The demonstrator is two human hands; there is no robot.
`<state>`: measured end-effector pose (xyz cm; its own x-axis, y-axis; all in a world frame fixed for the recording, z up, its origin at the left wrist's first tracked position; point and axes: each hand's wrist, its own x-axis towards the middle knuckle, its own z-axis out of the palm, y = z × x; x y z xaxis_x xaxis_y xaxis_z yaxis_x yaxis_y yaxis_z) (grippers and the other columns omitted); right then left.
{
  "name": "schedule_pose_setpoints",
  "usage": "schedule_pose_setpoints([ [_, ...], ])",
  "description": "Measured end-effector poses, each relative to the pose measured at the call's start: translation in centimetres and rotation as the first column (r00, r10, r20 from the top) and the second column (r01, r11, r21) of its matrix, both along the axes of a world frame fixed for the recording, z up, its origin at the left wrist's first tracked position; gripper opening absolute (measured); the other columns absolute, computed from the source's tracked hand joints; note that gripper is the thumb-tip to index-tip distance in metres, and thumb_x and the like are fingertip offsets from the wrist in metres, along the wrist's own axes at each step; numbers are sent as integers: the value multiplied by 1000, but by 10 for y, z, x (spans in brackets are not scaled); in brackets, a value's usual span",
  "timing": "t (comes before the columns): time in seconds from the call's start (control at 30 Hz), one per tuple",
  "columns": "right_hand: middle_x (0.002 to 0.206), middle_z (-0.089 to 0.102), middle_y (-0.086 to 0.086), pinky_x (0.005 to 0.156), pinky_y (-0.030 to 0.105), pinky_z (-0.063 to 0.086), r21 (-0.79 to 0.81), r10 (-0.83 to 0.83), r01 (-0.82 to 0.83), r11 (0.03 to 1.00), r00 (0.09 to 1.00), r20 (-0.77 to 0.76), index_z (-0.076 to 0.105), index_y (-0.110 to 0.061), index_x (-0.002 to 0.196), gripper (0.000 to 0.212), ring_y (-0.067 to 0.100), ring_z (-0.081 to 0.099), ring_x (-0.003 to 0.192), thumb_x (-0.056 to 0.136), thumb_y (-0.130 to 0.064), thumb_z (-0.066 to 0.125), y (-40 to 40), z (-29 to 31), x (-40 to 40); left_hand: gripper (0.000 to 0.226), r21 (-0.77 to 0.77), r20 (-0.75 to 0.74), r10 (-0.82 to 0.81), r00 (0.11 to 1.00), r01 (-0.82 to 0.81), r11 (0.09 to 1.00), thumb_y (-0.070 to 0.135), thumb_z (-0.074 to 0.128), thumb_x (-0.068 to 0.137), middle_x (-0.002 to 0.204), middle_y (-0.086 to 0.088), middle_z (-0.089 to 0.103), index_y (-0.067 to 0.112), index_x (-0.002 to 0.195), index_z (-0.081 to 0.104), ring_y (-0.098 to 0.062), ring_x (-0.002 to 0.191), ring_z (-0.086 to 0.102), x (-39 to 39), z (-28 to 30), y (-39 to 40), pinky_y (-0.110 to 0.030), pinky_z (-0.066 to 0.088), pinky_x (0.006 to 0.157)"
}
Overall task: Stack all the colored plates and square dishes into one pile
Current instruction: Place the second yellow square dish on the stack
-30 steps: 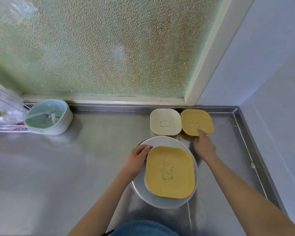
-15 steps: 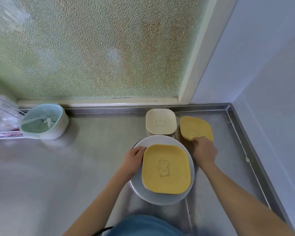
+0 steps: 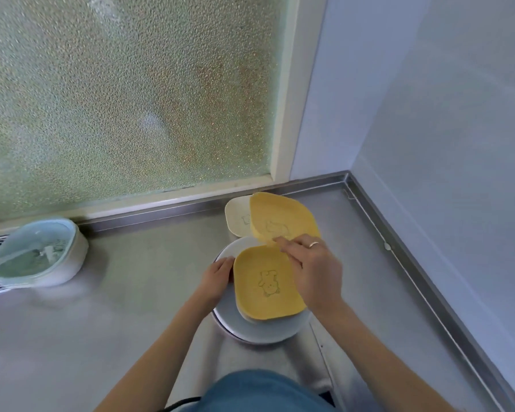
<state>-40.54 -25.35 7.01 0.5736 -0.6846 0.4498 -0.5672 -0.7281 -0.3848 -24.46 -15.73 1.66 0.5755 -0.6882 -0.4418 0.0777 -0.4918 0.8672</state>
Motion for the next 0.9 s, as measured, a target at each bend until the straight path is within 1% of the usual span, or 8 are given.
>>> schedule_pose_setpoints([
  [0.1,74,64,-6,38,21,42,-96,97,-104,990,993,-72,73,-32,99,39,18,58,64,68,-8,75,29,-14,-11,36,-11,-39,10,999,-10,1000,27,38,98,92,-12,66,8,89,67,-23,89,58,0,0,2,-42,47,93],
  [0.27,79,69,-4,42,21,49,-122,236,-268,956,945,-225,74,-30,96,42,16,63,66,59,-19,87,51,-37,-35,40,-6,-17,-17,1000,17,1000,38,30,99,106,-6,67,21,102,66,-21,102,60,-3,0,7,-39,46,98],
  [0.37,79,69,-5,43,21,48,-94,266,-296,951,933,-243,74,-30,97,42,15,62,66,59,-16,87,54,-44,-47,51,17,-19,-24,1000,25,1000,52,29,94,117,-6,65,22,116,64,-21,109,58,-1,-3,10,-43,43,104],
  [0.53,80,67,-14,46,16,45,-8,271,-279,960,939,-213,71,-37,100,23,10,61,70,78,-33,71,50,-49,-51,55,52,179,-28,983,19,998,48,25,97,103,-10,68,13,107,66,-28,100,60,-7,-6,8,-43,47,95],
  [0.63,93,67,-15,54,14,43,21,162,-161,987,979,-124,68,-37,108,34,6,59,79,91,-52,42,44,-36,-47,49,-35,313,-19,950,32,999,40,26,98,97,-11,67,8,98,63,-31,94,61,-9,0,4,-40,49,85],
  [0.73,122,61,-6,77,26,48,110,-21,31,994,996,-88,55,-31,127,48,15,58,103,94,-52,29,30,-25,-33,39,-37,401,-81,912,104,994,33,27,101,104,-8,63,10,113,57,-27,99,57,-10,10,-2,-31,39,78],
  [0.8,147,39,-1,102,38,38,300,-50,101,948,984,-174,36,-26,142,58,20,42,129,92,-52,24,19,-28,-23,40,-27,429,-126,894,152,988,33,29,100,121,-6,60,16,129,50,-25,112,55,-11,8,-6,-31,40,87],
  [0.9,158,13,-4,112,38,27,516,13,146,844,957,-291,10,-22,150,62,19,29,139,96,-49,24,13,-42,-13,40,0,451,-168,877,188,982,30,30,100,134,-3,56,18,133,50,-23,125,50,-14,0,-5,-38,38,106],
])
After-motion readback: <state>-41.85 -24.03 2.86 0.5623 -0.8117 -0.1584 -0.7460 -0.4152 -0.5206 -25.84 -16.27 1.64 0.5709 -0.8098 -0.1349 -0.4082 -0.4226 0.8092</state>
